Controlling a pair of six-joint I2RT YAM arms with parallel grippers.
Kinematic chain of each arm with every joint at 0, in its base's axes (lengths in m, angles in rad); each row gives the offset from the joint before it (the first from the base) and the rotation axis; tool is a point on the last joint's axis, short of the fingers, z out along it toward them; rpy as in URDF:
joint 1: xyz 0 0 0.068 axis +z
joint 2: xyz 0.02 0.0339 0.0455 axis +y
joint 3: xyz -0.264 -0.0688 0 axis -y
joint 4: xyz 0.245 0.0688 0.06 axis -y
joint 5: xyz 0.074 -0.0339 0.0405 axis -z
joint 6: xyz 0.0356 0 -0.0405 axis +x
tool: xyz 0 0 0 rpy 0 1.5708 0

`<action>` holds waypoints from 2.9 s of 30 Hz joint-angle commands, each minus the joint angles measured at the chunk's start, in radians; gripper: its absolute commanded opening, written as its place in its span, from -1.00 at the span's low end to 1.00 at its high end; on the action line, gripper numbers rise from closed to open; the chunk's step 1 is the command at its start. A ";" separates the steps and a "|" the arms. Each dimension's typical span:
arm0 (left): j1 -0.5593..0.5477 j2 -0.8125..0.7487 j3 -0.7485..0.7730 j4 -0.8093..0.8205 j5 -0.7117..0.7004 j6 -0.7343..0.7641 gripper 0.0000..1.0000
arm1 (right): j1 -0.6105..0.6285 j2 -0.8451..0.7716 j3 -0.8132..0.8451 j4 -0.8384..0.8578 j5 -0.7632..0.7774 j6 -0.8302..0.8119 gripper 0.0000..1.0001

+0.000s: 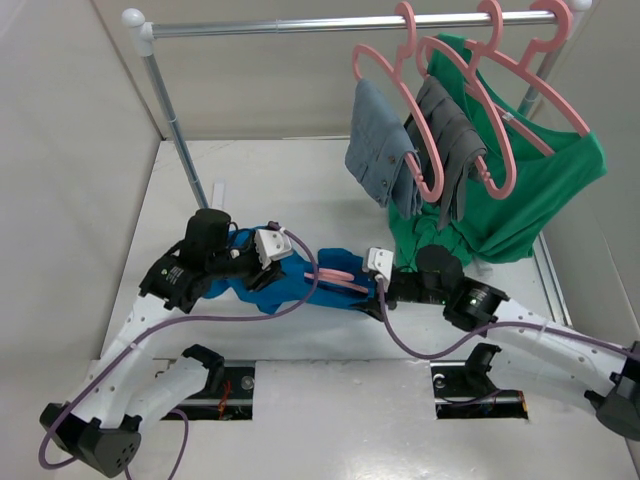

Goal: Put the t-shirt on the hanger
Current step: Place tshirt on hanger

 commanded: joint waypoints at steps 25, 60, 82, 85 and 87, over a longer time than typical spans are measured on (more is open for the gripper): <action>0.081 0.059 0.172 0.024 -0.052 0.081 -1.00 | -0.100 0.033 0.057 -0.127 0.025 0.155 -1.00; 0.429 -0.278 0.066 0.136 0.255 -0.099 0.75 | 0.323 0.278 0.682 -0.506 0.896 0.525 -1.00; 0.429 -0.360 0.012 0.181 0.232 -0.316 1.00 | 0.357 0.905 1.202 0.046 1.239 0.725 -1.00; 0.429 -0.310 0.012 0.139 0.189 -0.249 1.00 | 0.357 0.960 1.239 0.046 1.248 0.772 -1.00; 0.429 -0.286 0.012 0.121 0.175 -0.215 1.00 | 0.357 1.003 1.276 0.046 1.248 0.792 -1.00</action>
